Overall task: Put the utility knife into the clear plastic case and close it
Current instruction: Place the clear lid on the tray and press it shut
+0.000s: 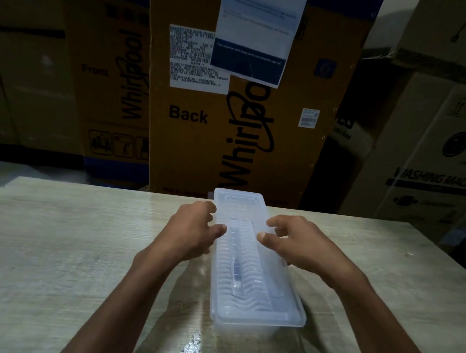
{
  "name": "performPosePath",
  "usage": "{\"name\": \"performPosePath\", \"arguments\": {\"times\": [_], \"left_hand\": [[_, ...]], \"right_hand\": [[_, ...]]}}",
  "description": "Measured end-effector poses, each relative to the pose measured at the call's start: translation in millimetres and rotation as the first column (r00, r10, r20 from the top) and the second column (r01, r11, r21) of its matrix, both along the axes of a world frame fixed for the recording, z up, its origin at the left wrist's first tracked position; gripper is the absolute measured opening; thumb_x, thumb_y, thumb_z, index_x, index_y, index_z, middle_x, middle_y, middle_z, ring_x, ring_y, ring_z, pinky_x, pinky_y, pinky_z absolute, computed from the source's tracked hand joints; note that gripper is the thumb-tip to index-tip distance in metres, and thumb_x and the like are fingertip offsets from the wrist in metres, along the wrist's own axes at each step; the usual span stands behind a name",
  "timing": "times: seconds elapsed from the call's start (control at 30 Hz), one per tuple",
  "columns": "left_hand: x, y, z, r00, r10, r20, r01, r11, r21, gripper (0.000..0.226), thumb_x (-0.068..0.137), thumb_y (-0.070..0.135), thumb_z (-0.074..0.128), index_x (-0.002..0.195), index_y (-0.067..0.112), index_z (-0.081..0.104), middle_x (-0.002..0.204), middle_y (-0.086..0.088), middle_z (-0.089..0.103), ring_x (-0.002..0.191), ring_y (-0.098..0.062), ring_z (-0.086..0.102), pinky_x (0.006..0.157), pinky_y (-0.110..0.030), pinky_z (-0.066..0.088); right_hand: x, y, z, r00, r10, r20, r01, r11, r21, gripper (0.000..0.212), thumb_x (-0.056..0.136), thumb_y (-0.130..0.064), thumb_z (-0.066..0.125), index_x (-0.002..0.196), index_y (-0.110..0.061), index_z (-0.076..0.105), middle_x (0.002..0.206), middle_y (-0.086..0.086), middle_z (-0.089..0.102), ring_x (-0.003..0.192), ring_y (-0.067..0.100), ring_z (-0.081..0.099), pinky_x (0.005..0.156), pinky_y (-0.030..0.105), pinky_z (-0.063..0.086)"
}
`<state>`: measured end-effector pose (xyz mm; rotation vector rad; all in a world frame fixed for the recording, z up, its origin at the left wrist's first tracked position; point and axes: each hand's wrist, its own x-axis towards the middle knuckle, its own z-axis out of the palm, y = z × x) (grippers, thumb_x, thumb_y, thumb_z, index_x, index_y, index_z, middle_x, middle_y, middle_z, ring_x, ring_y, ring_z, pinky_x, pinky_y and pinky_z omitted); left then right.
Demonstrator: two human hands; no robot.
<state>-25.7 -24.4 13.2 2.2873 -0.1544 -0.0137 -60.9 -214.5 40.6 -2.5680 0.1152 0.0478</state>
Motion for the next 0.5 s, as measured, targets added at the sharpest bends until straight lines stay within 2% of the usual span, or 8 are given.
{"name": "performPosePath", "arguments": {"times": [0.07, 0.23, 0.33, 0.5], "left_hand": [[0.2, 0.6, 0.4, 1.000, -0.009, -0.001, 0.009, 1.000, -0.029, 0.054, 0.092, 0.021, 0.065, 0.142, 0.010, 0.047, 0.136, -0.013, 0.059, 0.087, -0.025, 0.073, 0.071, -0.042, 0.065], [0.1, 0.6, -1.2, 0.999, -0.009, 0.041, 0.010, 0.999, -0.035, 0.052, 0.092, 0.018, 0.065, 0.141, 0.010, 0.048, 0.133, -0.014, 0.060, 0.087, -0.026, 0.073, 0.069, -0.041, 0.065], [0.8, -1.8, -4.1, 0.997, 0.004, 0.072, -0.004, 1.000, 0.003, 0.048, 0.093, 0.019, 0.065, 0.138, 0.010, 0.051, 0.133, -0.014, 0.060, 0.096, -0.030, 0.070, 0.073, -0.046, 0.064], [2.1, -4.8, -7.2, 0.998, 0.010, 0.068, -0.012, 1.000, 0.018, 0.045, 0.094, 0.018, 0.062, 0.138, 0.011, 0.051, 0.136, -0.015, 0.058, 0.094, -0.029, 0.070, 0.071, -0.044, 0.064]], "right_hand": [[-0.4, -0.9, 2.1, 1.000, 0.017, -0.023, -0.017, 1.000, -0.005, 0.057, 0.094, -0.037, 0.064, 0.145, -0.019, 0.048, 0.143, 0.009, 0.056, 0.111, 0.024, 0.065, 0.082, 0.035, 0.061], [0.3, -4.8, 1.6, 0.998, 0.055, -0.032, -0.055, 0.998, 0.006, 0.060, 0.092, -0.030, 0.069, 0.147, -0.020, 0.045, 0.144, 0.007, 0.055, 0.106, 0.022, 0.066, 0.074, 0.030, 0.060], [2.0, -4.6, -2.3, 0.998, 0.055, -0.008, -0.055, 0.998, 0.020, 0.061, 0.091, -0.030, 0.070, 0.146, -0.023, 0.044, 0.144, 0.006, 0.055, 0.106, 0.022, 0.067, 0.067, 0.026, 0.058], [5.9, -4.8, -6.9, 0.999, 0.045, 0.012, -0.046, 0.999, 0.016, 0.058, 0.090, -0.031, 0.072, 0.141, -0.022, 0.047, 0.142, 0.005, 0.056, 0.105, 0.022, 0.067, 0.062, 0.024, 0.057]]}}
